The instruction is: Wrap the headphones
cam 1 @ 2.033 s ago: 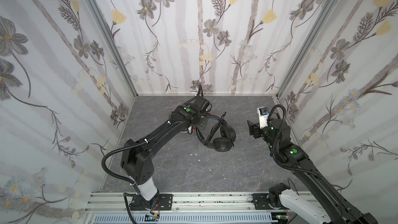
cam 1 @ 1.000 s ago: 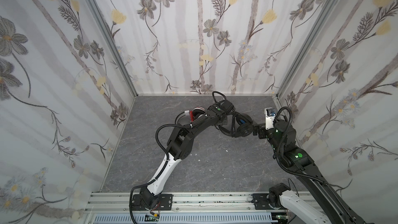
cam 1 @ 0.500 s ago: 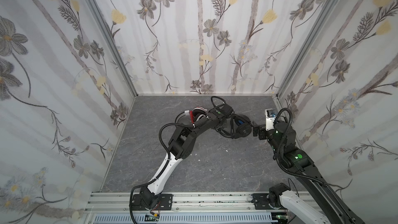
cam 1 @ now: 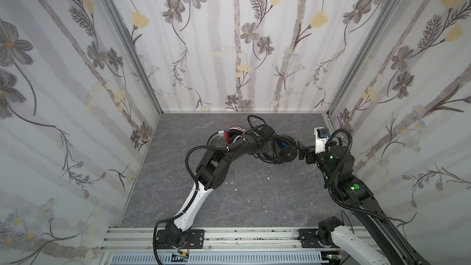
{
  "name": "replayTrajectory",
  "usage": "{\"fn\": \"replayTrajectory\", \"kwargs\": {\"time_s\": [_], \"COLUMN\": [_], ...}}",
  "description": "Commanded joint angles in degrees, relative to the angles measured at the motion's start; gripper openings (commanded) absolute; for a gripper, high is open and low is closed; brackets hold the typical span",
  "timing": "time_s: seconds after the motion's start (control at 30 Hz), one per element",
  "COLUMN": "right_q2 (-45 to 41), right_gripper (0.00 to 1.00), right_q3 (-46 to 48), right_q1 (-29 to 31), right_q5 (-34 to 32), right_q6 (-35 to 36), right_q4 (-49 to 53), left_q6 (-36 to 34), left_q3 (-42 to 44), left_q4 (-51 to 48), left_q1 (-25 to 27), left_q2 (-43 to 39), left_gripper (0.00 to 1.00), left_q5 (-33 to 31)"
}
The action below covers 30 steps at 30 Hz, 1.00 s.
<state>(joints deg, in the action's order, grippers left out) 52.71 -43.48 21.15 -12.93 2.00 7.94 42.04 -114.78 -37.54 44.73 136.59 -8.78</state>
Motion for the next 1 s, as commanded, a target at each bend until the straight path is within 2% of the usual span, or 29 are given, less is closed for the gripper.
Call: {"fn": "replayTrajectory", "kwargs": {"time_s": [0.0, 0.17, 0.53, 0.73, 0.83, 0.97], "right_q2": [-0.1, -2.12, -2.51, -4.73, -7.41, -9.52], "right_gripper": [1.0, 1.0, 1.0, 1.0, 1.0, 1.0], "right_q3": [0.14, 2.66, 3.88, 5.69, 8.74, 13.89], "right_q1": [-0.02, -0.12, -0.12, -0.23, -0.5, -1.77], "right_q5": [1.53, 4.56, 3.66, 1.51, -3.15, -15.01], "right_q6": [0.08, -0.06, -1.0, -3.47, -5.72, -14.06], "right_q4": [-2.36, -4.63, -4.4, -6.92, -10.79, -14.25], "left_q6": [0.68, 0.24, 1.11, 1.36, 1.19, -4.15], "left_q3": [1.47, 4.1, 10.69, 21.23, 28.82, 39.15], "left_q4": [2.67, 5.45, 8.81, 11.75, 14.77, 21.0], "left_q1": [-0.06, 0.21, 0.57, 1.66, 3.04, 5.85], "left_q2": [-1.86, -3.28, -8.99, -17.65, -24.03, -34.86], "left_gripper": [0.71, 0.73, 0.76, 0.78, 0.79, 0.83], "left_q5": [-0.32, 1.18, 1.47, 2.76, 3.77, 5.08]}}
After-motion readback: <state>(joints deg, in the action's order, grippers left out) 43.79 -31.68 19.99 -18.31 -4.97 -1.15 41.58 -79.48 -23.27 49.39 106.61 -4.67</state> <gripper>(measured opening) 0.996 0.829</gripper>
